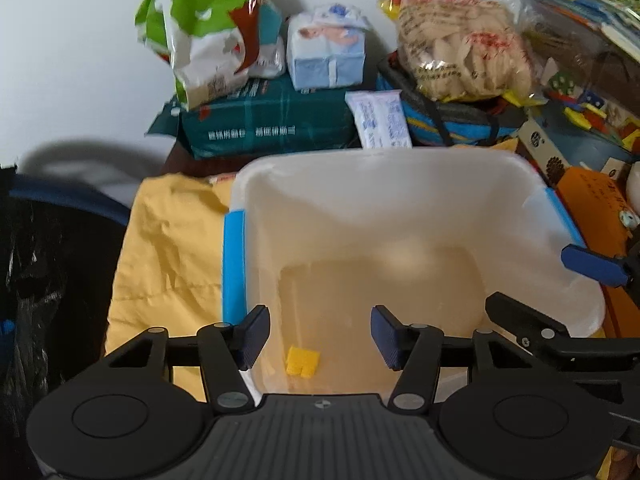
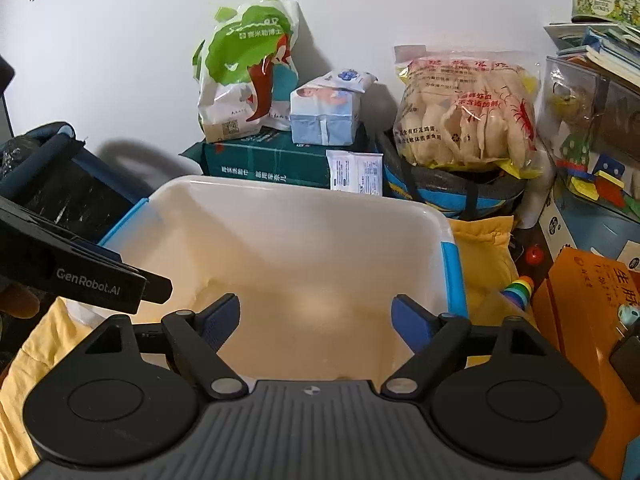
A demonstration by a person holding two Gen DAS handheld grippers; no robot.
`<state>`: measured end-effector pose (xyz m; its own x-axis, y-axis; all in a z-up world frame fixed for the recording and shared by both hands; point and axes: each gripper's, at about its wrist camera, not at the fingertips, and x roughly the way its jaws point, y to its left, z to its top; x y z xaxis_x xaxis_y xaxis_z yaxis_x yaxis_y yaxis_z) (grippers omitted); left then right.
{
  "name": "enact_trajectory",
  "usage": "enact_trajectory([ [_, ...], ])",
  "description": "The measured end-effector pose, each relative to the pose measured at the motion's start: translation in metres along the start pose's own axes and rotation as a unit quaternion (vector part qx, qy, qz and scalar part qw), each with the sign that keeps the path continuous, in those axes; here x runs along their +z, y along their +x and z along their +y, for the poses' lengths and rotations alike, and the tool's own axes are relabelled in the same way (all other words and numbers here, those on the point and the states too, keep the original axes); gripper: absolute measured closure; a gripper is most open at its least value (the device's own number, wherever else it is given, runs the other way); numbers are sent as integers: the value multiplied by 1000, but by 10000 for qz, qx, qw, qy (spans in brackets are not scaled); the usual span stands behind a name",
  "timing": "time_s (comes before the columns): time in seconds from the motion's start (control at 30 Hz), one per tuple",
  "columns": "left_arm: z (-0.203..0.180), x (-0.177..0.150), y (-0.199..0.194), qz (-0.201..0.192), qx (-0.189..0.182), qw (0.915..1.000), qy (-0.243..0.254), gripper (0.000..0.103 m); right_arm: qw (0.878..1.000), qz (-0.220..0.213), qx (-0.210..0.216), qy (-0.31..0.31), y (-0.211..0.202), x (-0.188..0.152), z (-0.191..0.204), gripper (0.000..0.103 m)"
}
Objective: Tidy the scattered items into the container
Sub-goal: 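Lift both held pieces over the clear container and open both tools to drop them, then grasp the long red brick with the right tool while the left tool grasps the beige toy tank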
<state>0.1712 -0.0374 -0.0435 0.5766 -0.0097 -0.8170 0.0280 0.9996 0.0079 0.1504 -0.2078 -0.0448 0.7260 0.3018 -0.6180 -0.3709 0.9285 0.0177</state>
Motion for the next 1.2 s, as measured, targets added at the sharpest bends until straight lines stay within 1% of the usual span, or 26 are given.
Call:
enact_trajectory([
  [0.1,3,-1,-11,-133,-27,9999,-24,43,9999,-104,0,66,-9,-2,-2,17],
  [0.2,12,-6,-32,-313,-121,9993,-170,43,9992,-381,-36,79,-31,-3,-2,17],
  [0.27,20,-15,-49,-484,-131,9985,-237,40,9979,-629,-3,122,-53,-8,-1,17],
  [0.33,30,-33,-67,-636,-135,9973,-337,31,9967,-800,37,130,-73,-18,1,15],
  [0.4,38,-53,-78,-691,-120,9967,-411,28,9967,-800,68,110,-88,-35,5,13],
  [0.5,42,-82,-75,-516,-89,9982,-300,28,9985,-531,114,70,-93,-63,11,13],
  [0.57,41,-100,-66,-316,-63,9990,-302,28,9996,-272,90,25,-88,-81,15,13],
  [0.63,36,-117,-54,-100,-141,9993,-345,28,9999,-65,73,49,-83,-98,17,13],
  [0.7,24,-134,-44,43,-176,9996,-234,28,9999,86,56,21,-77,-113,21,13],
  [0.77,8,-150,-32,171,-193,9997,20,28,9996,279,48,10,-70,-126,24,15],
  [0.83,-6,-163,-21,344,-227,9990,184,29,9994,326,97,-19,-67,-136,26,18],
  [0.87,-13,-168,-15,406,-284,9985,244,29,9993,342,98,-68,-66,-140,27,19],
  [0.93,-22,-174,-6,518,-341,9977,286,29,9991,410,104,-106,-62,-147,28,29],
  [1.0,-28,-176,-1,562,-486,9970,229,29,9989,444,74,-114,-60,-151,27,33],
  [1.13,-36,-173,6,614,-712,9956,21,29,9990,435,0,-93,-60,-157,24,33],
  [1.2,-40,-172,12,665,-763,9948,-98,29,9991,414,-20,-89,-61,-158,20,33],
])
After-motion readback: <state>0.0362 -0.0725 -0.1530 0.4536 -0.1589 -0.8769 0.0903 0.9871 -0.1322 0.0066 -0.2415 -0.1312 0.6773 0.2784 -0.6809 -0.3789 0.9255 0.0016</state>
